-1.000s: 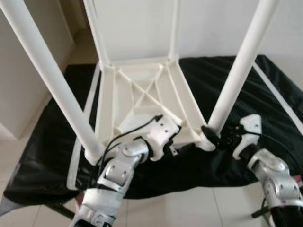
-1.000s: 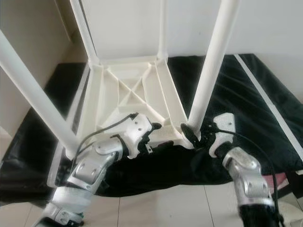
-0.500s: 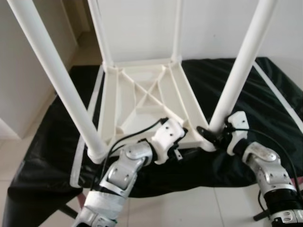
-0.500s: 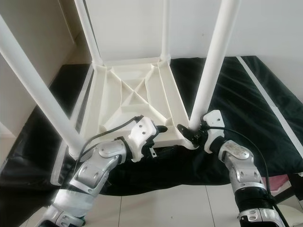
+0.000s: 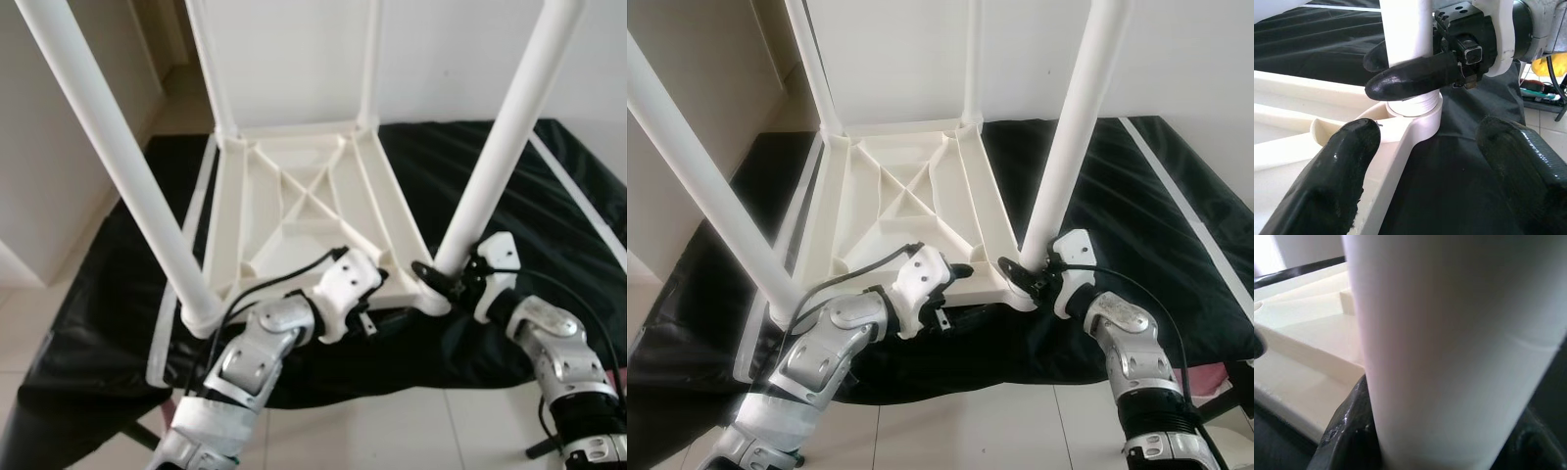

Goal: Building children table

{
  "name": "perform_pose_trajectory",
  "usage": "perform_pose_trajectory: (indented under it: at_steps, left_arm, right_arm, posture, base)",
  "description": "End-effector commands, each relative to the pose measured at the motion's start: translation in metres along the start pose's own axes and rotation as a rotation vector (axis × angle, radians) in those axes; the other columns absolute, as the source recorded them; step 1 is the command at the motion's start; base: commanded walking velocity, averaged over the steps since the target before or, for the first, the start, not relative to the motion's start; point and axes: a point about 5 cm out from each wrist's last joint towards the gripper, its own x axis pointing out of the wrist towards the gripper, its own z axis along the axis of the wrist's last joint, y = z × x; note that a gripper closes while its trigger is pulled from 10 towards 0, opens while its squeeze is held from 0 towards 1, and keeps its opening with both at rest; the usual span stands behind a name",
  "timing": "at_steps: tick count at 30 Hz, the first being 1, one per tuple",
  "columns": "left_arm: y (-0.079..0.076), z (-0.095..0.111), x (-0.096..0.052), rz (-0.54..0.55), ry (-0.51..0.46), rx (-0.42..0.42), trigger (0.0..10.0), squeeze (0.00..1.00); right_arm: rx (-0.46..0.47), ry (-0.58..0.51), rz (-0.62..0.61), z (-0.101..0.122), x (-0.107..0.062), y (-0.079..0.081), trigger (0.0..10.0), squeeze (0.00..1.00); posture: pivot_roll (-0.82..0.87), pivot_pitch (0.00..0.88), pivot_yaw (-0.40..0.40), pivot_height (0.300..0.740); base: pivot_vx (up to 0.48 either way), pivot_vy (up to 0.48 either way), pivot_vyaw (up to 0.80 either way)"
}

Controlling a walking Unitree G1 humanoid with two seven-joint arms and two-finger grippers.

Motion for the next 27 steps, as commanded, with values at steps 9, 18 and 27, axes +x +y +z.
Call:
perform_pose_trajectory:
  at_steps: [9, 18, 27]
  left_arm:
    - [-0.006, -0.002, -0.004, -0.053, 0.016, -0.002, 10.0, 0.00]
    - [-0.006, -0.001, -0.003, -0.055, 0.016, -0.002, 10.0, 0.00]
    - [-0.007, 0.000, -0.002, -0.045, 0.011, -0.013, 10.0, 0.00]
  right_arm:
    - [0.113, 0.091, -0.367, -0.022, -0.001, 0.016, 10.0, 0.00]
    - [0.182, 0.101, -0.607, -0.023, -0.003, 0.024, 10.0, 0.00]
    - [0.323, 0.119, -0.818, -0.021, 0.016, 0.055, 10.0, 0.00]
  posture:
    - [-0.13, 0.034, 0.047, 0.740]
    - [-0.14, 0.037, 0.047, 0.740]
    - [-0.13, 0.038, 0.038, 0.740]
  base:
    - [0.000, 0.000, 0.00]
    - [0.000, 0.000, 0.00]
    - [0.000, 0.000, 0.00]
